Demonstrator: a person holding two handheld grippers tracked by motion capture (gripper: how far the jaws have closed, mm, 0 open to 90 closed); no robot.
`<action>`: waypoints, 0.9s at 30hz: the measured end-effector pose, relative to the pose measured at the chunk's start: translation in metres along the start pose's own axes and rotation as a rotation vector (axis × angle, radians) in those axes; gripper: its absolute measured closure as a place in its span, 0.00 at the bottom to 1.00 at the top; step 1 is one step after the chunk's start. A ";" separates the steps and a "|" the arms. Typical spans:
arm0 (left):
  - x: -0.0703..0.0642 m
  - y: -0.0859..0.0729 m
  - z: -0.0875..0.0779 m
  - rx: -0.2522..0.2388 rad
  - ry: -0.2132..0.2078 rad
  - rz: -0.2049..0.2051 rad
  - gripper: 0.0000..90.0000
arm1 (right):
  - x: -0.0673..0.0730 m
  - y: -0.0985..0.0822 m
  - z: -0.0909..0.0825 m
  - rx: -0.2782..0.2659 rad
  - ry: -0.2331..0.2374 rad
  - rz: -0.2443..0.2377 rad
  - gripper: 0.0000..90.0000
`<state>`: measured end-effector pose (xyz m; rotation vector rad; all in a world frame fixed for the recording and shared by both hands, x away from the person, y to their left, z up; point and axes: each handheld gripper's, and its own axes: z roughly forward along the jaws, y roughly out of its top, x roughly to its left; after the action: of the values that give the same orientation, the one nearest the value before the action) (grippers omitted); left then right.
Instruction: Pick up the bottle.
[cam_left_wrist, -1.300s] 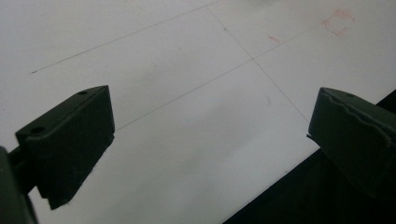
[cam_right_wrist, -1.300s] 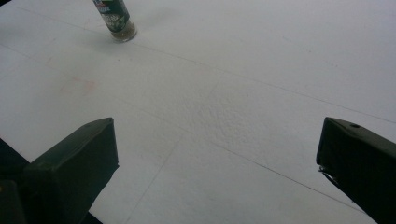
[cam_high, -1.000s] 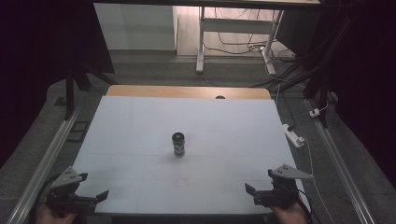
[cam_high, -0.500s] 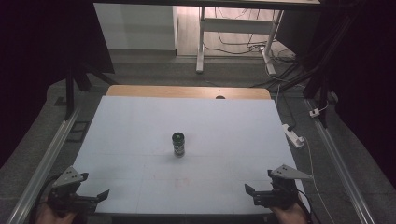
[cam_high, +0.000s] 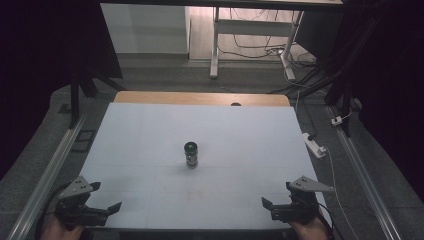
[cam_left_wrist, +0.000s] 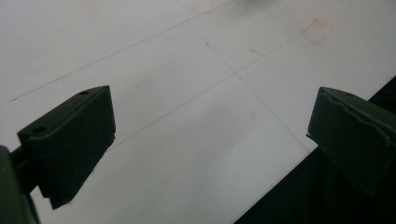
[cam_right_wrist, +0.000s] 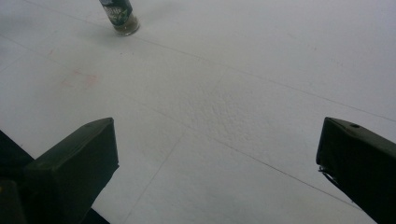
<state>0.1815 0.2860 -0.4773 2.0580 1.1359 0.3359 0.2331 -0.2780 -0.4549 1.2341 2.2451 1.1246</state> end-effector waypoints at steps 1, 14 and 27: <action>0.000 0.001 0.002 -0.001 -0.023 0.006 0.01 | 0.000 0.000 0.000 0.000 0.000 0.000 0.00; 0.001 0.018 0.021 -0.052 -0.100 0.038 0.00 | 0.000 0.001 0.001 0.004 0.010 0.002 0.00; -0.001 0.042 0.042 -0.020 -0.097 0.057 0.00 | -0.001 0.001 0.002 0.007 0.017 0.004 0.00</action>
<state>0.2303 0.2510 -0.4757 2.0692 1.0129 0.2711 0.2351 -0.2775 -0.4552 1.2362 2.2626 1.1337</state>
